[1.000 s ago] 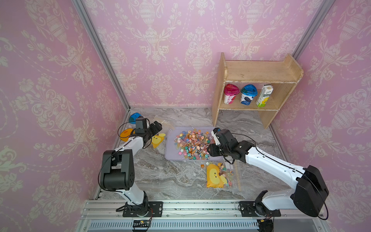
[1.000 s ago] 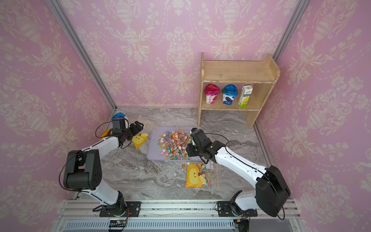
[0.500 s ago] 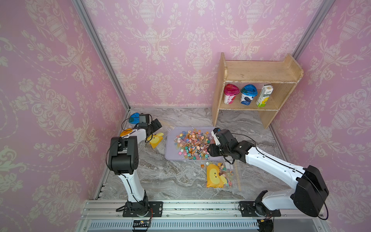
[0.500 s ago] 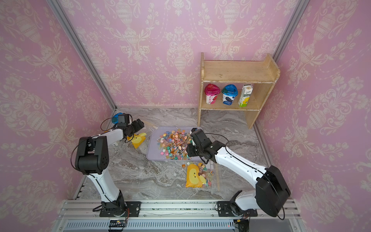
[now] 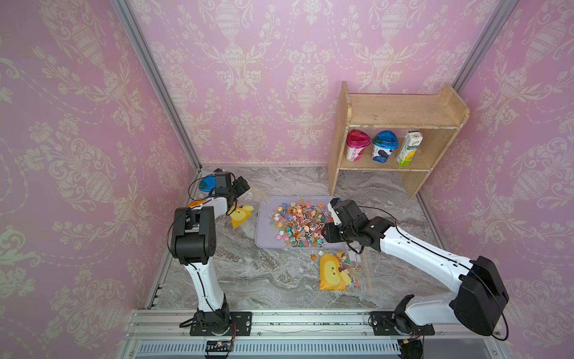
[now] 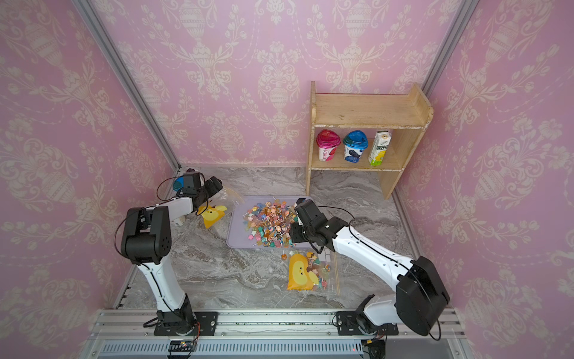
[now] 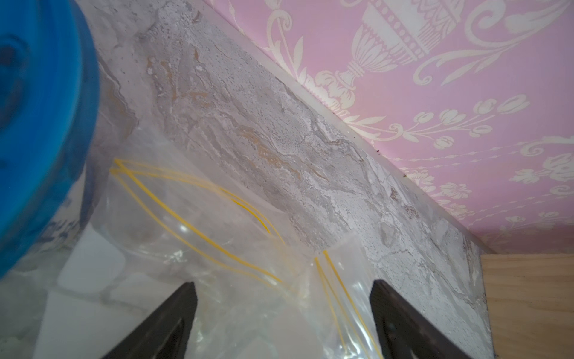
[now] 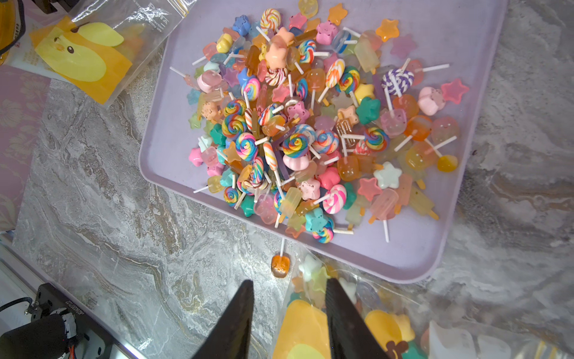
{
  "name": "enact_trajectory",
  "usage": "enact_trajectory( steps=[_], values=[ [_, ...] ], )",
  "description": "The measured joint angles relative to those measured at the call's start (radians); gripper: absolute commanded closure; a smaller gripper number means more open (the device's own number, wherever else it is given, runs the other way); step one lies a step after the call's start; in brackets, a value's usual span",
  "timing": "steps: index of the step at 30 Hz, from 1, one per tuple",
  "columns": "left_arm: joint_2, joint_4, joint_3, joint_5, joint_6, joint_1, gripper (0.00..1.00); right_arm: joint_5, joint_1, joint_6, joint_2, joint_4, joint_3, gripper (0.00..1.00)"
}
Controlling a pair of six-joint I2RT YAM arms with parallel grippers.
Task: Pour candies out of the ziploc bag
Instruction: Move the ziploc bag to the center of the board.
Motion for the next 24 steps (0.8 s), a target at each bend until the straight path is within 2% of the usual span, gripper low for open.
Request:
enact_trajectory(
  steps=[5, 11, 16, 21, 24],
  values=[
    [-0.106, -0.006, 0.000, 0.001, -0.017, -0.003, 0.10, 0.000, 0.000, 0.000, -0.002, -0.003, 0.000, 0.59],
    [-0.387, -0.069, -0.045, 0.001, -0.016, -0.049, 0.08, -0.001, 0.000, 0.000, -0.002, -0.002, 0.000, 0.58],
    [-0.581, -0.097, -0.285, 0.005, -0.029, -0.146, 0.08, -0.004, 0.000, 0.001, -0.002, 0.006, 0.000, 0.58],
    [-0.606, -0.157, -0.535, 0.011, -0.080, -0.174, 0.08, -0.009, 0.000, 0.001, -0.002, 0.023, 0.000, 0.58],
    [-0.608, -0.179, -0.578, 0.024, -0.106, -0.179, 0.08, -0.013, 0.000, 0.002, 0.000, 0.035, 0.000, 0.58]
  ],
)
